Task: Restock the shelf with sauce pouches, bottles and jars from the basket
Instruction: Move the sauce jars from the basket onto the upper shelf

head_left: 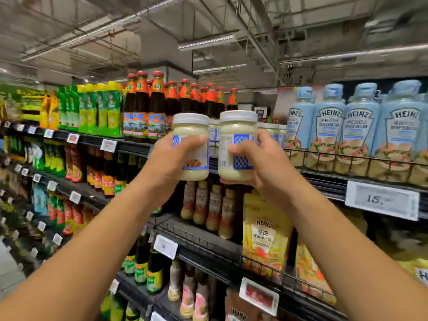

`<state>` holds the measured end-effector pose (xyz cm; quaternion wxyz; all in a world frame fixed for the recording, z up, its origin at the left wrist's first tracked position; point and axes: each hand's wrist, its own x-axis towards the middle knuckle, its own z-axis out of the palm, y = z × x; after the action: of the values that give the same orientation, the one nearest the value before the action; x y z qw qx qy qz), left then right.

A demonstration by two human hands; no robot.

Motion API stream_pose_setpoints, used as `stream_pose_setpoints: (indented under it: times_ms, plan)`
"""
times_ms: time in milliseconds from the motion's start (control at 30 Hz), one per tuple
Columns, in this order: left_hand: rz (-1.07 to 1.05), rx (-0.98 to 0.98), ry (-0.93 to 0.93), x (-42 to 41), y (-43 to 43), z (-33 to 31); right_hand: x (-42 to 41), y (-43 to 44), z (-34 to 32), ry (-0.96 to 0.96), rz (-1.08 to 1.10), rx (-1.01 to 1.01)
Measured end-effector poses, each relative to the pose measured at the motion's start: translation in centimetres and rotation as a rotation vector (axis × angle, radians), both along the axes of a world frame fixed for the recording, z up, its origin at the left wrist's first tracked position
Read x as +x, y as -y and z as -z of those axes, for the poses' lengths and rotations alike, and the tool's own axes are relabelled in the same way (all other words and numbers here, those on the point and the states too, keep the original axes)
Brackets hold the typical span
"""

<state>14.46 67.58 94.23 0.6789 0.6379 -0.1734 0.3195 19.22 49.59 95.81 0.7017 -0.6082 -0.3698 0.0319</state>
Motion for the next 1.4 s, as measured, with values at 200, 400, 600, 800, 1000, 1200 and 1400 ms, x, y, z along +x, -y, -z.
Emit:
stream_pose_setpoints:
  times_ms: [200, 400, 600, 800, 1000, 1200, 1400]
  plan:
    - [-0.086, -0.033, 0.006, 4.3, -2.3, -6.3, 3.8, -1.9, -6.9, 0.107, 0.007, -0.053]
    - [-0.147, 0.142, -0.043, 8.9, -5.0, -10.4, 8.3, -3.3, -11.2, 0.172, 0.169, -0.278]
    - [-0.217, 0.352, -0.138, 13.1, -7.6, -11.7, 12.1, -5.7, -12.4, 0.217, 0.322, -0.522]
    - [-0.184, 0.569, -0.276, 17.0, -10.8, -12.5, 15.2, -8.6, -11.9, 0.175, 0.394, -0.654]
    - [-0.102, 0.674, -0.407, 20.5, -14.2, -12.4, 17.5, -10.9, -11.2, 0.111, 0.413, -0.805]
    - [0.068, 0.763, -0.507, 23.1, -16.4, -11.4, 19.8, -12.8, -11.3, 0.038, 0.429, -0.81]
    - [0.126, 0.772, -0.538, 25.3, -17.2, -10.5, 21.5, -14.0, -10.7, 0.012, 0.451, -0.814]
